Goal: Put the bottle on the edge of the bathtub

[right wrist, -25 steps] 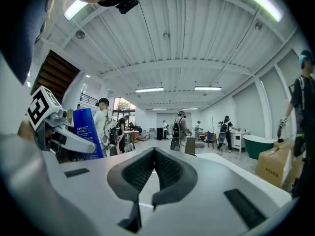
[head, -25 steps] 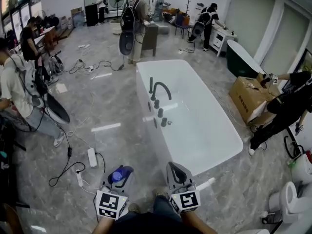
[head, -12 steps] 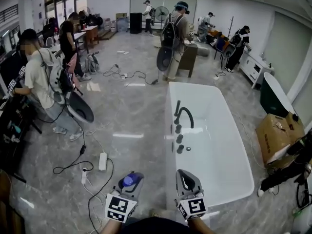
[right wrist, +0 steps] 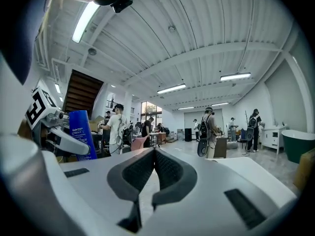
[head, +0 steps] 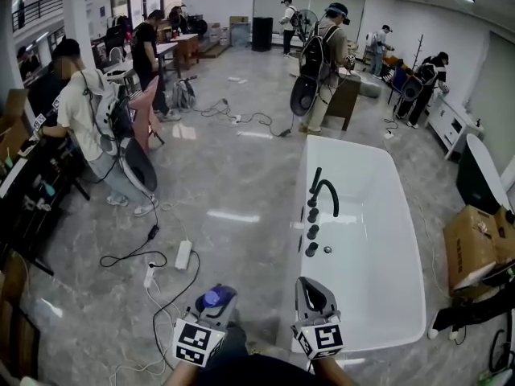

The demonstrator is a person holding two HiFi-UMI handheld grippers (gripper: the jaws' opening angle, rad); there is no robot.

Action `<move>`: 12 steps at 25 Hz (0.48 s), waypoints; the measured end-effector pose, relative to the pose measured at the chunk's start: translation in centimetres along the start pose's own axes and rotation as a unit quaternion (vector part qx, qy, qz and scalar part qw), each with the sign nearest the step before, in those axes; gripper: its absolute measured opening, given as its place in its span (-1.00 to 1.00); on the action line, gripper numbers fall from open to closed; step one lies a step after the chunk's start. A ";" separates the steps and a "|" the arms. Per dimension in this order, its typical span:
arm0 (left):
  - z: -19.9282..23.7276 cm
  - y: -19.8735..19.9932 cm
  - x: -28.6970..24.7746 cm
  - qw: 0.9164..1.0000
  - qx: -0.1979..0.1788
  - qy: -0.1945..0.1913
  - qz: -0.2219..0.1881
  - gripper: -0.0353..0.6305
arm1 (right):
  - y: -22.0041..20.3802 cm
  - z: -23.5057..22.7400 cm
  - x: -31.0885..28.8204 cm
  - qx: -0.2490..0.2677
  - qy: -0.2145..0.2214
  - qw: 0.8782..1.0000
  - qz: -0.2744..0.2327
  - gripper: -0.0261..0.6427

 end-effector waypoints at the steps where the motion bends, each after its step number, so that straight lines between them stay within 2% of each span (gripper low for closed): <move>1: 0.2 0.0 -0.1 1.000 0.001 0.003 0.002 -0.43 | 0.0 -0.1 -0.2 -0.001 0.002 1.000 0.002 -0.87; 7: 2.1 0.8 -3.1 1.000 -0.007 0.002 0.009 -0.43 | -0.3 -1.6 -2.3 -0.010 -0.007 1.000 0.026 -0.87; 12: 6.2 2.4 -7.6 1.000 -0.015 -0.018 0.013 -0.43 | 0.3 -3.1 -7.0 -0.015 -0.031 0.999 0.035 -0.87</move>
Point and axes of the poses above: the fingertips, and each gripper's own axes: x backward along the fingers, z to its left, y out of its top, the point moved 9 cm from there along x, backward along the fingers, and after that the axes turned 11 degrees about z, right-handed, at the moved point
